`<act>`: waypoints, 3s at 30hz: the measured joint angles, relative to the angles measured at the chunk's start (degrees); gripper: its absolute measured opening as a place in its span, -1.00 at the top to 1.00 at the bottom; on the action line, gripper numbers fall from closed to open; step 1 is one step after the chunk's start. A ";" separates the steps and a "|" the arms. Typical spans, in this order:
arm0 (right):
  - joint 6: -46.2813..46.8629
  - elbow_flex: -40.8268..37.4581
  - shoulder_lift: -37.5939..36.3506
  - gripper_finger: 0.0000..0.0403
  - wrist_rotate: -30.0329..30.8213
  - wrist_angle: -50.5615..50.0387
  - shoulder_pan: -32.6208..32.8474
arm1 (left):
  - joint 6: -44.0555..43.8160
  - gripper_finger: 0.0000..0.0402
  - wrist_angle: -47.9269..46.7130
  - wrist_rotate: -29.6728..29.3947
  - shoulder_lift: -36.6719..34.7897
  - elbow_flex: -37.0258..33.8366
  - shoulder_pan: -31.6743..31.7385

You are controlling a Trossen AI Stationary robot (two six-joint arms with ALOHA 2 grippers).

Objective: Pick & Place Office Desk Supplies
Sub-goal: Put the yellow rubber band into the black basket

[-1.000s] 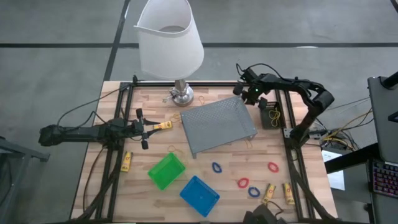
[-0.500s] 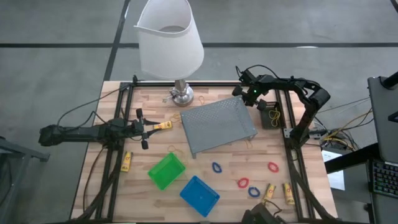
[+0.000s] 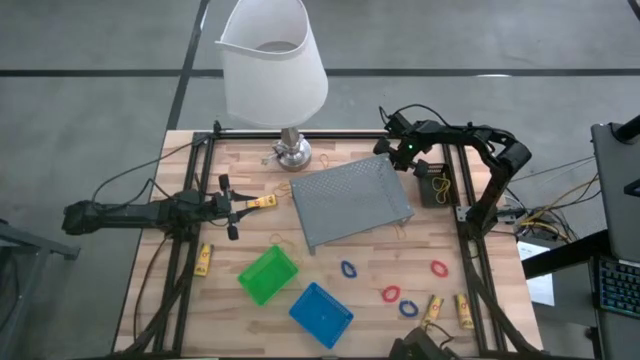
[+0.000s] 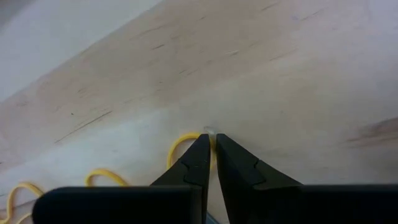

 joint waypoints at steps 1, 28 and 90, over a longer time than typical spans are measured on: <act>0.00 0.00 0.02 0.87 0.00 -0.02 0.00 | -0.01 0.41 0.01 0.00 0.00 0.00 -0.01; -2.99 -0.26 -1.22 0.96 6.66 -0.55 -1.18 | 0.01 0.41 0.02 0.01 0.00 0.02 -0.01; -12.85 0.07 -0.10 0.38 2.98 1.26 -1.22 | -0.01 0.41 0.00 -0.01 -0.02 0.02 -0.01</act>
